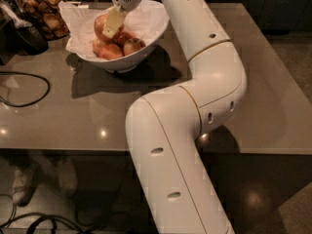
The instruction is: Pick apple from white bowl
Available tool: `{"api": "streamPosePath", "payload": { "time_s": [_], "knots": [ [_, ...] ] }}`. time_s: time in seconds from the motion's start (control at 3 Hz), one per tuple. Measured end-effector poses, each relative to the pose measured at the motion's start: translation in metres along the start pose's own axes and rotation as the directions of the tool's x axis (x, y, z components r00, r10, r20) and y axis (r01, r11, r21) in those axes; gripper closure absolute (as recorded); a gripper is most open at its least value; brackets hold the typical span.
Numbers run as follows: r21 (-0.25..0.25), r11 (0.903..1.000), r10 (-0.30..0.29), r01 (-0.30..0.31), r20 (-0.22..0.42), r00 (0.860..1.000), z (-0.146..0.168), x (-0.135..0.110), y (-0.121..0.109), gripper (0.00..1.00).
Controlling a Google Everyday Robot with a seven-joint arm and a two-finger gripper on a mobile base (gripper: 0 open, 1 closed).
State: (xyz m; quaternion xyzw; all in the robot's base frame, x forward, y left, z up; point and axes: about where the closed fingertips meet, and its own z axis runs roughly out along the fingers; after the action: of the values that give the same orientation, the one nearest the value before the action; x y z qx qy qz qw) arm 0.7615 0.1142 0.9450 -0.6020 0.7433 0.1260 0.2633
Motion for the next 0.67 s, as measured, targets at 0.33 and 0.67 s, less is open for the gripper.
{"api": "streamPosePath", "payload": {
  "time_s": [0.33, 0.67],
  "knots": [
    [0.065, 0.9977, -0.024, 0.021, 0.040, 0.999, -0.028, -0.022, -0.003, 1.00],
    [0.100, 0.9946, -0.036, 0.030, 0.063, 0.997, -0.042, -0.032, -0.005, 1.00]
  ]
}}
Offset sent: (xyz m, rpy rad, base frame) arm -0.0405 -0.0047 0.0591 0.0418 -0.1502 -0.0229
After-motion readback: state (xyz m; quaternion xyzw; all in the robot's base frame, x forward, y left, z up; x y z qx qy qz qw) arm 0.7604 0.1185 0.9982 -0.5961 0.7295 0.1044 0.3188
